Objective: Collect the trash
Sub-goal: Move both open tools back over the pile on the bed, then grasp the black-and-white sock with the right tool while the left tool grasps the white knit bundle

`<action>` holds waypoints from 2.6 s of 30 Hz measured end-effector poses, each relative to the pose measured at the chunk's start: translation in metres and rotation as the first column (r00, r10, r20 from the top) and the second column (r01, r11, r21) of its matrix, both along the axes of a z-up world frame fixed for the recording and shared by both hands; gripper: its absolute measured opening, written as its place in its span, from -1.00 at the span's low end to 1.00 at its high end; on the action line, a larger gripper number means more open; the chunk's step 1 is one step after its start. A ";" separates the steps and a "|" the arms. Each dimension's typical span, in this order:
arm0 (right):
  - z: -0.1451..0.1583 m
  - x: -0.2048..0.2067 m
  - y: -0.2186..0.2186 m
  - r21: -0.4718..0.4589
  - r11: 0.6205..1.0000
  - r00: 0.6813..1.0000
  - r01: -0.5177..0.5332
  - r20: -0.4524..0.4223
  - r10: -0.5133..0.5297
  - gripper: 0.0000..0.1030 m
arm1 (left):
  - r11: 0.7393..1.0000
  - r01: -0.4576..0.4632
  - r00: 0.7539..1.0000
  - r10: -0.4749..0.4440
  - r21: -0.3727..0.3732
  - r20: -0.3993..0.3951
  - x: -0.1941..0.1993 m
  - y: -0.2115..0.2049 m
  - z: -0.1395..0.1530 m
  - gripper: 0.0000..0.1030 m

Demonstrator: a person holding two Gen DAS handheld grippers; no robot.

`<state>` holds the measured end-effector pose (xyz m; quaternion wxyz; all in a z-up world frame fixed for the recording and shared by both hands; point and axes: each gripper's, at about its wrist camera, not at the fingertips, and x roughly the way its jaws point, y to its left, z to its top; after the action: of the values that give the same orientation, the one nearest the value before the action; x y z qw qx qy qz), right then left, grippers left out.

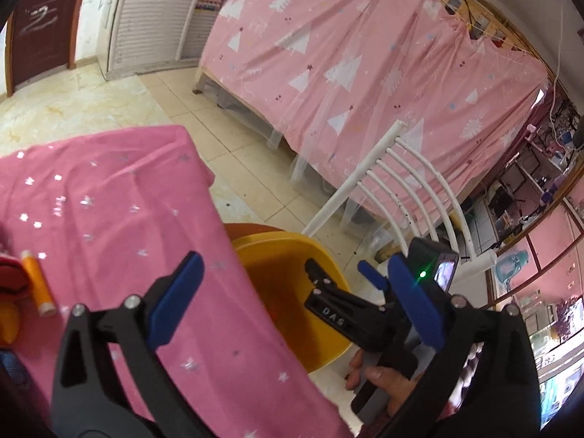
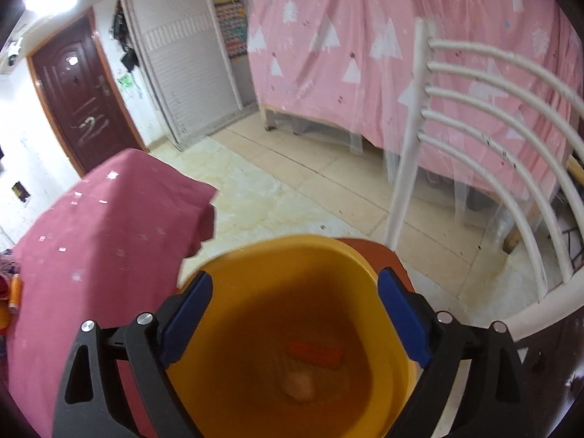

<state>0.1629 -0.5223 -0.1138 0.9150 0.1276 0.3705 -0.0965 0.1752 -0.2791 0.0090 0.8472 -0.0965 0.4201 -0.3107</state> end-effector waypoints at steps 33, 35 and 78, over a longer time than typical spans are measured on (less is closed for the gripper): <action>0.103 -0.039 0.190 -0.081 0.900 0.866 -0.428 0.248 0.434 0.83 | 0.863 -0.465 0.853 0.377 0.199 0.361 -0.072 0.267 0.029 0.88; 0.103 -0.037 0.199 -0.085 0.893 0.860 -0.442 0.243 0.448 0.83 | 0.861 -0.468 0.854 0.382 0.200 0.352 -0.074 0.271 0.025 0.88; 0.081 -0.055 0.320 -0.003 0.606 0.601 -0.795 0.129 0.789 -0.69 | 0.927 -0.348 0.928 0.318 0.139 0.196 -0.075 0.299 -0.043 0.68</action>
<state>0.1075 -0.2024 -0.0332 0.8792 -0.0191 0.3367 0.3365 0.1003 0.0202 -0.0340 0.9254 -0.0668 0.3489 -0.1318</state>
